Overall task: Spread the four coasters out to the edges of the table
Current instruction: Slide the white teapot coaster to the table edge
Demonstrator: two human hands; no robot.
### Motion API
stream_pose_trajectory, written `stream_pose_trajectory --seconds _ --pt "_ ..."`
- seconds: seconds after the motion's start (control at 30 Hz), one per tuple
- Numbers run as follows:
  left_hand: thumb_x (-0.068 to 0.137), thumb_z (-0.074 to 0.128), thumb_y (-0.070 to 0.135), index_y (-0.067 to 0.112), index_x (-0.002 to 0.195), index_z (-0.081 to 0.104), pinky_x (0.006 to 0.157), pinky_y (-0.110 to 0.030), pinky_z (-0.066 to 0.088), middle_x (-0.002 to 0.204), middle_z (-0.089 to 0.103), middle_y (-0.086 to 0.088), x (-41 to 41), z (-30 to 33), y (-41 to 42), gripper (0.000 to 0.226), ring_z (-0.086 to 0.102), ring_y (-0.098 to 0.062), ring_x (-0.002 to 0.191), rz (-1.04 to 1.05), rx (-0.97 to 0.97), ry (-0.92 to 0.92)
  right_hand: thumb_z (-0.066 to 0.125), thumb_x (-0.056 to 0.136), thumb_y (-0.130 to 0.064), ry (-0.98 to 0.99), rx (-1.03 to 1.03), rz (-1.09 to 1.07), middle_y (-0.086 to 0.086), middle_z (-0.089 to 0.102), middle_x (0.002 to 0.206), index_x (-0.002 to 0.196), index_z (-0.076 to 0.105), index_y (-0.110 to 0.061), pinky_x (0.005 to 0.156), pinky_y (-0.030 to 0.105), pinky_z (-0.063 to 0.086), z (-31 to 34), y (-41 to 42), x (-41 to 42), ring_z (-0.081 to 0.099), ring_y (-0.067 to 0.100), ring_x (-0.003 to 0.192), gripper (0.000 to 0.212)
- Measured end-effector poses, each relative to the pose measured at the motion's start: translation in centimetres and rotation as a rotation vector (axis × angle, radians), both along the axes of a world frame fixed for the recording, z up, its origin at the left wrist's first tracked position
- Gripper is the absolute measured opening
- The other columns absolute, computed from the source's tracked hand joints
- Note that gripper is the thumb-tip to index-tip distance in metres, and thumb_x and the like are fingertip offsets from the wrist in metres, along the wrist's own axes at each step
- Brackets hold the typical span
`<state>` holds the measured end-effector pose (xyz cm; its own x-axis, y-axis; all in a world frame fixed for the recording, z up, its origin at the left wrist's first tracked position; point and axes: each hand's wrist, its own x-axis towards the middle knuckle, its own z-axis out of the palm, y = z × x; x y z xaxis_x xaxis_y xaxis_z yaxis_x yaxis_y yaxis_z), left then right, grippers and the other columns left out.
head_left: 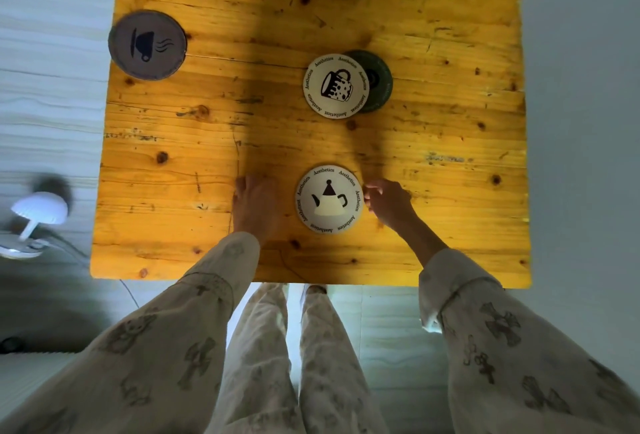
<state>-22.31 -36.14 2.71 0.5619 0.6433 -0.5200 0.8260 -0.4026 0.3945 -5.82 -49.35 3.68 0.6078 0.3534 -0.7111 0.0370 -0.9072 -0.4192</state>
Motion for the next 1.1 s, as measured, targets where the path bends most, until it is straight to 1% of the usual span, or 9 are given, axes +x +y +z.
stream_pose_trajectory --seconds 0.17,0.23,0.3,0.37,0.43,0.7,0.83,1.0,1.1 --pt "0.087 0.044 0.003 0.011 0.135 0.038 0.114 -0.051 0.022 0.142 0.036 -0.017 1.9 -0.4 -1.6 0.049 0.023 -0.033 0.136 -0.014 -0.298 -0.118 0.035 0.096 -0.009 0.018 0.043 0.031 0.024 0.065 0.116 0.131 0.051 -0.008 0.046 0.022 0.041 -0.1 0.9 -0.8 0.057 0.016 0.059 0.038" --pt "0.087 0.04 0.002 0.016 0.14 0.031 0.114 -0.05 0.023 0.145 0.027 -0.016 2.2 -0.7 -2.0 0.055 0.021 -0.033 0.136 0.043 -0.379 -0.103 0.034 0.096 -0.006 0.033 0.055 0.009 0.026 0.064 0.115 0.132 0.049 -0.007 0.037 0.016 0.04 -0.1 0.8 -1.2 0.058 0.022 0.06 0.04" --pt "0.087 0.039 0.001 0.017 0.137 0.033 0.115 -0.048 0.022 0.144 0.025 -0.017 2.1 -0.6 -2.1 0.053 0.02 -0.034 0.135 0.117 -0.436 -0.117 0.033 0.096 -0.005 0.066 0.057 -0.028 0.024 0.062 0.121 0.132 0.049 -0.008 0.046 0.022 0.048 0.2 0.6 -1.6 0.066 0.037 0.082 0.04" --pt "0.087 0.041 0.004 0.016 0.133 0.039 0.113 -0.048 0.022 0.142 0.028 -0.018 1.5 -0.6 -2.3 0.047 0.02 -0.035 0.134 0.153 -0.469 -0.124 0.034 0.095 -0.005 0.12 0.063 -0.083 0.021 0.062 0.123 0.13 0.051 -0.009 0.073 0.046 0.057 0.6 0.4 -2.3 0.063 0.042 0.1 0.04" --pt "0.087 0.043 0.007 0.015 0.131 0.042 0.114 -0.049 0.024 0.142 0.028 -0.018 0.6 -0.7 -2.2 0.045 0.024 -0.036 0.134 0.172 -0.505 -0.117 0.035 0.094 -0.006 0.158 0.064 -0.129 0.021 0.063 0.122 0.129 0.052 -0.01 0.09 0.055 0.051 0.9 0.0 -3.2 0.062 0.041 0.104 0.039" --pt "0.088 0.038 0.003 0.013 0.13 0.047 0.109 -0.052 0.033 0.137 0.04 -0.022 -2.5 -1.1 -2.8 0.044 0.035 -0.038 0.129 0.253 -0.571 -0.13 0.036 0.094 -0.008 0.155 0.101 -0.223 0.025 0.069 0.106 0.122 0.059 -0.012 0.084 0.056 0.053 1.0 -1.7 -6.8 0.065 0.04 0.088 0.037" --pt "0.088 0.038 -0.003 0.007 0.127 0.049 0.109 -0.053 0.033 0.136 0.041 -0.025 -3.2 -1.6 -3.6 0.042 0.038 -0.039 0.127 0.314 -0.585 -0.165 0.035 0.093 -0.009 0.15 0.116 -0.235 0.022 0.07 0.1 0.122 0.06 -0.017 0.05 0.03 0.044 0.6 -2.4 -7.6 0.057 0.026 0.072 0.039" --pt "0.089 0.037 -0.002 0.011 0.131 0.045 0.113 -0.048 0.028 0.139 0.034 -0.02 -3.4 -1.2 -4.2 0.045 0.034 -0.037 0.129 0.31 -0.571 -0.136 0.036 0.093 -0.009 0.14 0.104 -0.259 0.018 0.068 0.096 0.12 0.062 -0.013 0.077 0.045 0.055 0.2 -3.2 -7.9 0.062 0.033 0.082 0.037" --pt "0.088 0.035 -0.008 0.01 0.134 0.039 0.106 -0.027 0.023 0.14 0.026 -0.019 -3.7 -1.2 -4.9 0.05 0.029 -0.034 0.13 0.301 -0.547 -0.105 0.036 0.093 -0.007 0.14 0.106 -0.288 0.027 0.068 0.103 0.11 0.065 -0.01 0.088 0.06 0.051 0.0 -3.6 -8.0 0.062 0.046 0.098 0.034"
